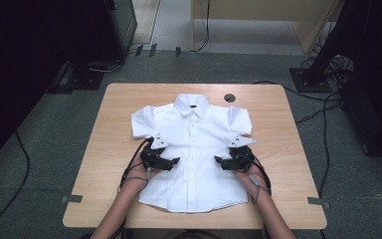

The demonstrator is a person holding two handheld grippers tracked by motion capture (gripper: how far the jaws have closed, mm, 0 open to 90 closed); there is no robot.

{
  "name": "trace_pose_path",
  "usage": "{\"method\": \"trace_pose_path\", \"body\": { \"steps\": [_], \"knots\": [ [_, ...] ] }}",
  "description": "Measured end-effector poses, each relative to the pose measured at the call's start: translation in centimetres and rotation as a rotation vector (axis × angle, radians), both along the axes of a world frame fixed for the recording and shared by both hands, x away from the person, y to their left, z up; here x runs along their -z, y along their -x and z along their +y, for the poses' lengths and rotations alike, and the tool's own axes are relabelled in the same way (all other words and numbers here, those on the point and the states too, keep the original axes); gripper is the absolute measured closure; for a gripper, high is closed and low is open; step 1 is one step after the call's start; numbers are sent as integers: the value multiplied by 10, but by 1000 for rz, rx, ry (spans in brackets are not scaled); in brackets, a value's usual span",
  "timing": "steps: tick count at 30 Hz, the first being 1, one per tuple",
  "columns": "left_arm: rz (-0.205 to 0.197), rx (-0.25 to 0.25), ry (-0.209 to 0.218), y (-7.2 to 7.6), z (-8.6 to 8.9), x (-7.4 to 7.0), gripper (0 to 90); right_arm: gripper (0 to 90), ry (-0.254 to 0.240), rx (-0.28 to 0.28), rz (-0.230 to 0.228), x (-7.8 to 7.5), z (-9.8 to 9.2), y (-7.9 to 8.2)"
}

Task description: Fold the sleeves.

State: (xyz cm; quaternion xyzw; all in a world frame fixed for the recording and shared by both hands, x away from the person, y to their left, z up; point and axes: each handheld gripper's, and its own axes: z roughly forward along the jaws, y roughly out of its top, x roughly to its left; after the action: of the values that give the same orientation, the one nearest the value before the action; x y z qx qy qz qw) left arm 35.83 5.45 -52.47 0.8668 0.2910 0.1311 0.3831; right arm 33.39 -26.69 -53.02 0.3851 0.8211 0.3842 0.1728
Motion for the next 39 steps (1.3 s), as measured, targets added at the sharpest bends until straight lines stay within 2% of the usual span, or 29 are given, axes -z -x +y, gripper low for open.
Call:
{"method": "trace_pose_path", "body": {
  "steps": [3, 39],
  "knots": [
    [0, 0, 0, 0, 0, 0, 192, 226, 0, 16, 7, 0, 0, 0],
    [0, 0, 0, 0, 0, 0, 192, 225, 0, 16, 7, 0, 0, 0]
  ]
}}
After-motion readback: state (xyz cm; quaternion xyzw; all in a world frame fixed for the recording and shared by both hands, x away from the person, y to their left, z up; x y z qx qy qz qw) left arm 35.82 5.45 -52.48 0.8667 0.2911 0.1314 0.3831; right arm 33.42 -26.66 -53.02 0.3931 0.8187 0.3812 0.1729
